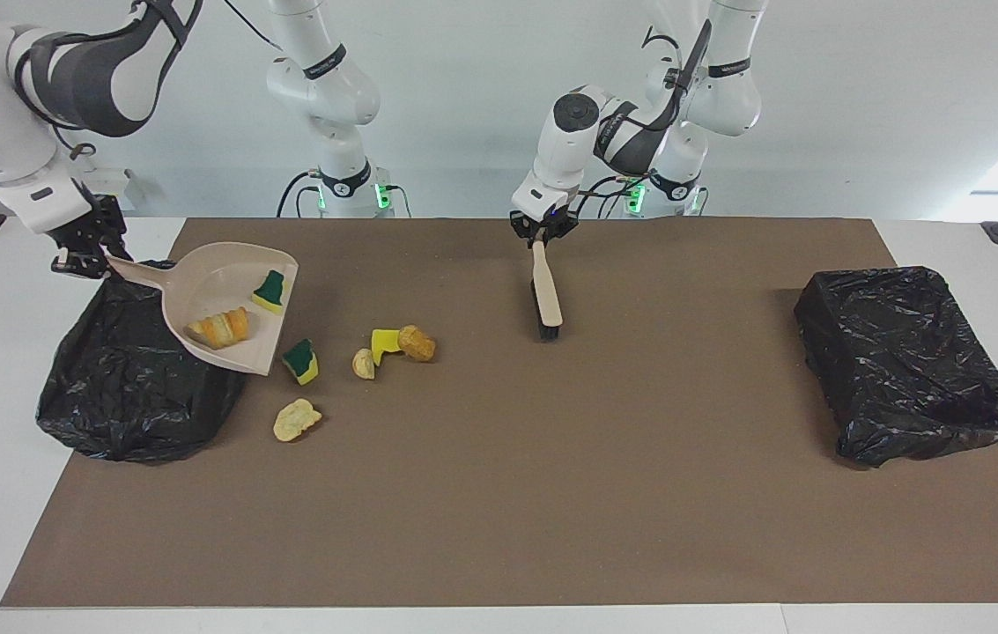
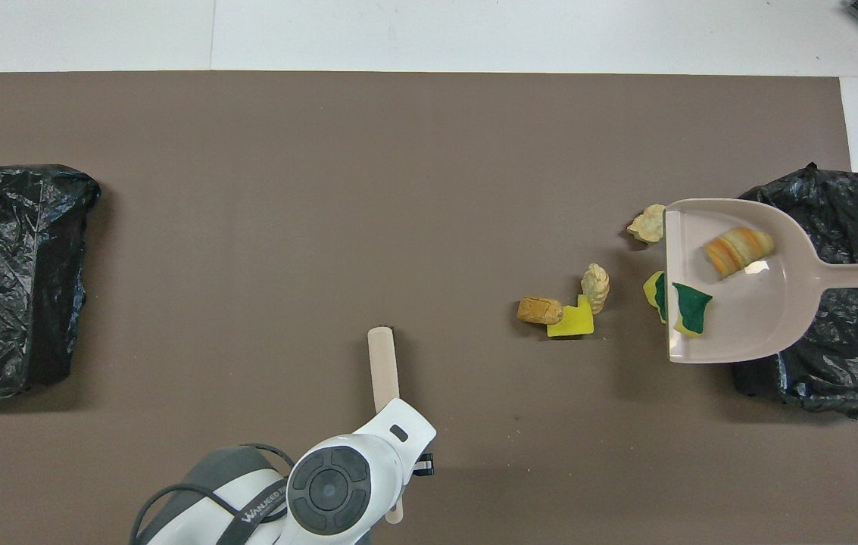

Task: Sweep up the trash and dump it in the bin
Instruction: 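Tip the dustpan into the black bag with the right gripper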

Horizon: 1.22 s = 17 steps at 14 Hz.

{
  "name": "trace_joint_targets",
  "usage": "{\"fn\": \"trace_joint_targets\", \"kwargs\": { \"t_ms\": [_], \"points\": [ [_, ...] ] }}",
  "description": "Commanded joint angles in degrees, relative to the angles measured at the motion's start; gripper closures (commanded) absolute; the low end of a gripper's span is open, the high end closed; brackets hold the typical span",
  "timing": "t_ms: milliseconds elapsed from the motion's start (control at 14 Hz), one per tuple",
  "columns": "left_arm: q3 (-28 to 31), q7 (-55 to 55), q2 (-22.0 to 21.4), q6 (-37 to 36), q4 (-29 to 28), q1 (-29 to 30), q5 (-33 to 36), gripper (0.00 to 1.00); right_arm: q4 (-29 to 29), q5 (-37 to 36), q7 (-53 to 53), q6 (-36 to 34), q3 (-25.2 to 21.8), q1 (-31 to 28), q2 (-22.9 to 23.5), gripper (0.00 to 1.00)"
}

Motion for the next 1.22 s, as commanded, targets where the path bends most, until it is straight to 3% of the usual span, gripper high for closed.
{"fn": "trace_joint_targets", "kwargs": {
  "t_ms": [0, 143, 429, 644, 716, 787, 930, 1145],
  "points": [
    [0.5, -0.6, -0.5, 1.3, -0.7, -0.5, 0.2, 1.00, -0.2, -0.5, -4.7, 3.7, -0.3, -4.6, -0.7, 1.00],
    [0.5, -0.6, -0.5, 1.4, -0.7, -0.3, 0.2, 1.00, 1.4, -4.1, -4.2, 3.8, -1.0, -5.3, -0.4, 1.00],
    [0.5, -1.0, -0.6, 1.1, -0.8, -0.6, 0.2, 1.00, 3.5, -19.4, 1.3, 4.9, 0.0, -3.6, -0.8, 1.00],
    [0.5, -2.3, -0.6, 1.1, -1.0, -0.6, 0.1, 1.00, 3.0, -32.9, 10.0, 3.6, 0.1, 1.7, -1.2, 1.00],
    [0.5, -3.7, -0.6, 1.5, -1.3, -0.6, 0.1, 0.90, 2.9, -34.9, 11.0, 2.4, 0.1, 2.6, -1.4, 1.00],
    [0.5, -4.0, -0.4, 1.7, -1.3, -0.8, 0.1, 1.00, 2.9, -36.2, 11.4, 0.9, 0.1, 3.8, -1.4, 1.00],
    [0.5, -3.8, 0.1, 1.9, -1.4, -0.9, 0.1, 1.00, 3.2, -39.7, 11.4, -0.8, 0.2, 4.9, -1.7, 1.00],
    [0.5, -2.9, 0.2, 1.5, -1.4, -0.7, 0.1, 1.00, 3.5, -38.8, 13.7, -0.9, 0.2, 5.4, -2.8, 1.00]
  ]
}}
